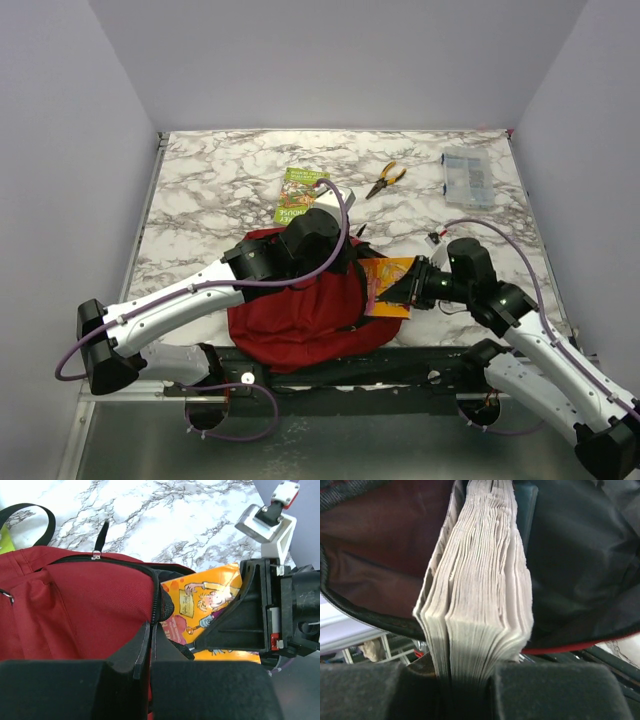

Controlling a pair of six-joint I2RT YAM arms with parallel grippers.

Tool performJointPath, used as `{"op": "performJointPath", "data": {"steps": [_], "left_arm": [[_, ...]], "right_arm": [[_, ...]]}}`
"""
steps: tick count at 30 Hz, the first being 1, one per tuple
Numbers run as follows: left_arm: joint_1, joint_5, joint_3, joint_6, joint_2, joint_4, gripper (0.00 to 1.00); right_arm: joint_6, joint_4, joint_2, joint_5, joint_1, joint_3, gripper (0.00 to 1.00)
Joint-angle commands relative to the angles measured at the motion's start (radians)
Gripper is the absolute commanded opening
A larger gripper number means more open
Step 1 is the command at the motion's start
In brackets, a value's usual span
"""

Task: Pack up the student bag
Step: Place the book in the student bag.

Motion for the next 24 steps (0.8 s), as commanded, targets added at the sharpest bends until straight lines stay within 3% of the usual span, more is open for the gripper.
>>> {"op": "performJointPath", "data": {"steps": [1, 5, 8, 11, 14, 21, 24], "left_arm": [[0.007, 0.010, 0.010, -0.025, -0.015, 0.056, 0.00], [0.038, -0.041, -0.019, -0.029, -0.031, 0.047, 0.00], [0.094, 0.023, -0.044, -0.041, -0.066, 0.053, 0.00], [0.120, 0.135, -0.076, -0.037, -0.093, 0.106, 0.00], [0.124, 0.267, -0.102, -0.046, -0.110, 0.150, 0.00], [0.124, 0.447, -0.164, -0.146, -0.103, 0.281, 0.00], [0.124, 0.471, -0.171, -0.180, -0.090, 0.309, 0.00]], "right_arm": [[-0.081, -0.077, -0.032, -0.034, 0.002, 0.063, 0.01], [-0.170, -0.248, -0.063, 0.150, 0.002, 0.162, 0.01], [-0.180, -0.173, -0.032, 0.023, 0.002, 0.103, 0.01], [-0.094, 0.077, 0.017, -0.187, 0.002, -0.014, 0.01], [0.080, 0.512, 0.099, -0.323, 0.002, -0.127, 0.01], [0.258, 1.034, 0.436, -0.341, 0.009, -0.152, 0.01], [0.321, 1.217, 0.582, -0.304, 0.071, -0.140, 0.01]]}}
